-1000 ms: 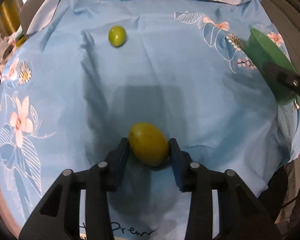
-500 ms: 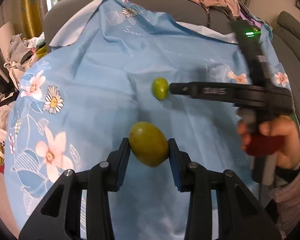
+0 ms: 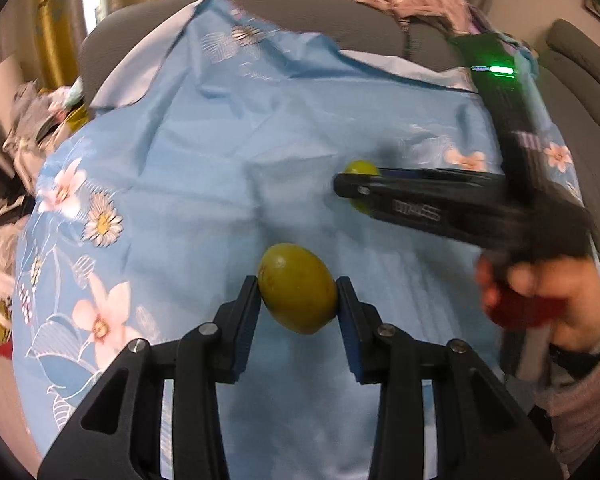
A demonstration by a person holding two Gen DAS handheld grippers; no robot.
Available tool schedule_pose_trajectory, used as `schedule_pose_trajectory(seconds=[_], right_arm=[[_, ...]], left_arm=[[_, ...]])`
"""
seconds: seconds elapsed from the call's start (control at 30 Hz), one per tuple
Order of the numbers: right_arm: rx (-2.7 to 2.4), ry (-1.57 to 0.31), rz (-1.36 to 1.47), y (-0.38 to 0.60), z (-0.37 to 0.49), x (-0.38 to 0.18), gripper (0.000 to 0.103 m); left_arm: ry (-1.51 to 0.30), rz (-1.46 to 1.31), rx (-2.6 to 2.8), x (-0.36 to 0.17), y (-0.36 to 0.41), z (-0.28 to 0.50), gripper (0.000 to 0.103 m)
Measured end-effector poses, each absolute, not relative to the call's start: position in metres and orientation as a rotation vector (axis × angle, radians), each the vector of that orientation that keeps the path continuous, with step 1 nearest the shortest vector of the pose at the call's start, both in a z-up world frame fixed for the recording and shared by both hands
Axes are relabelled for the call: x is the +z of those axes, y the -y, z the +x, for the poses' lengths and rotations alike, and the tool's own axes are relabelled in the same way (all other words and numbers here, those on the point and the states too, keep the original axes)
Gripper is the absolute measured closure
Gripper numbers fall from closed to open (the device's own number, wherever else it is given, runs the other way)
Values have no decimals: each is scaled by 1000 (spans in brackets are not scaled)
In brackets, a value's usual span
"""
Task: Organize fruits
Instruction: 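Carry the plum into the green bowl and open the right gripper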
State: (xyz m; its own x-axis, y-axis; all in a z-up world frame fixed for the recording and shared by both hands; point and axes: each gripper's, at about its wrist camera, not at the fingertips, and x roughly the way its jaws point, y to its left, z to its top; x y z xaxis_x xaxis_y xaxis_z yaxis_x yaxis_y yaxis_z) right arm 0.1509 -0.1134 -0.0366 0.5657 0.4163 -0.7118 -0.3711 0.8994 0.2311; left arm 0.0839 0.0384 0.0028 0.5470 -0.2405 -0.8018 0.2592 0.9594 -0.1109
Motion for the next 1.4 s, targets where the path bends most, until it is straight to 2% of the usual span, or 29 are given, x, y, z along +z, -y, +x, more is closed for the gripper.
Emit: schedule_pose_trajectory(seconds=[0.2, 0.43, 0.67, 0.83, 0.9, 0.93, 0.97, 1.03, 1.17, 1.2, 1.4], right_arm=[[346, -741, 81, 198, 77, 2, 66], [121, -673, 118, 297, 17, 13, 66], [-4, -721, 148, 356, -3, -2, 66], [-53, -810, 152, 374, 5, -22, 66], [-74, -835, 146, 375, 7, -26, 66], [-77, -834, 141, 375, 6, -25, 66], [-83, -832, 139, 375, 5, -22, 66], [-94, -829, 134, 378, 1, -14, 65], [-84, -818, 128, 381, -8, 11, 50], [-75, -819, 122, 381, -10, 20, 49], [-25, -842, 120, 379, -15, 53, 49]], left_arm=[[-907, 77, -439, 24, 31, 71, 65], [-871, 145, -637, 40, 138, 63, 65], [-895, 240, -754, 29, 238, 72, 65], [-956, 307, -722, 6, 264, 84, 64], [-952, 331, -703, 8, 266, 83, 61], [-952, 336, -688, 11, 265, 83, 53], [-952, 344, -663, 15, 263, 84, 41], [-942, 355, -625, 25, 258, 84, 26], [-960, 312, -578, 50, 241, 87, 3], [-960, 306, -567, 56, 237, 86, 1], [-957, 281, -564, 94, 227, 78, 1]])
